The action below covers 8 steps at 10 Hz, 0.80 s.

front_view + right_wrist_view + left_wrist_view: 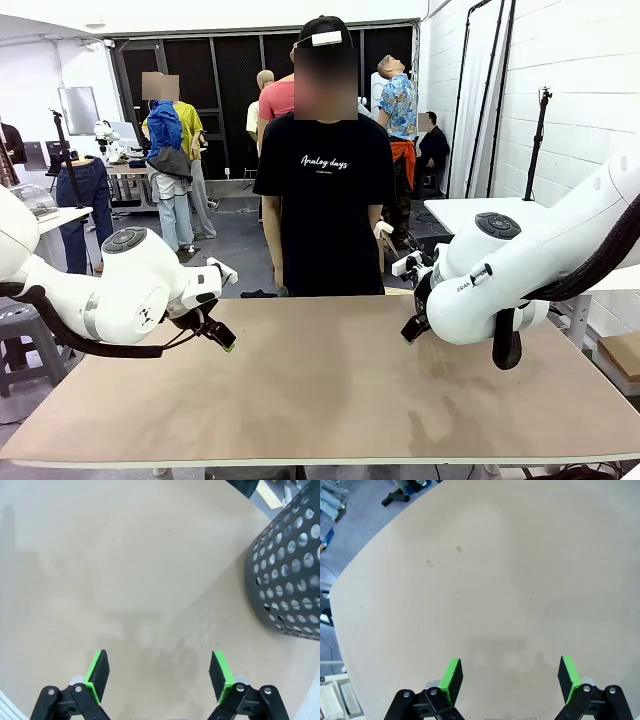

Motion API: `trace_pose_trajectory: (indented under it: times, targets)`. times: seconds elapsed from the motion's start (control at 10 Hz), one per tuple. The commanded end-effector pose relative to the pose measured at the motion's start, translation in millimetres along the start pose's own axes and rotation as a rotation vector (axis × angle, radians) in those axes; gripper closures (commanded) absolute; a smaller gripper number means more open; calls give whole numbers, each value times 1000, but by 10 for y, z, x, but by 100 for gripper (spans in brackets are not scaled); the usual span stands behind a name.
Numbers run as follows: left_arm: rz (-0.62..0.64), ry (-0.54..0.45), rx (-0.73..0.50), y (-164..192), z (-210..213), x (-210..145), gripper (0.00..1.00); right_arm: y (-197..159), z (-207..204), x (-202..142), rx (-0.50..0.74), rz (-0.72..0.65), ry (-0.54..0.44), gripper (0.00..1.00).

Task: Fold the training pants.
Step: Grab both ends of the Training pants handed by a person.

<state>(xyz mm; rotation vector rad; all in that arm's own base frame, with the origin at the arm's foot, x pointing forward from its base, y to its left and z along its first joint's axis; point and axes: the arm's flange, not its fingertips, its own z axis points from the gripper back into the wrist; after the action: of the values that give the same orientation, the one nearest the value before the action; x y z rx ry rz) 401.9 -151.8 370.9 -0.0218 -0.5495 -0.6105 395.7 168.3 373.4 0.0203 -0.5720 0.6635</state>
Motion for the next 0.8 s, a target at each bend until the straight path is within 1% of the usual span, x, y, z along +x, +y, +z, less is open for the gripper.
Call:
trace_pose_trajectory:
  times: [0.0,0.2,0.4,0.6,0.7]
  targets:
    - [17,-4,10,-25,190,65,0,9,126,87,15,21,3,0]
    - [63,26,9,-52,646,210,0,0,515,243,72,23,33,0]
    - [47,56,55,-56,1063,332,0,6,927,370,56,63,33,0]
    - [43,37,38,-116,1463,358,0,30,1323,415,46,82,17,0]
    - [48,8,23,-133,1604,371,0,15,1468,439,41,81,-2,0]
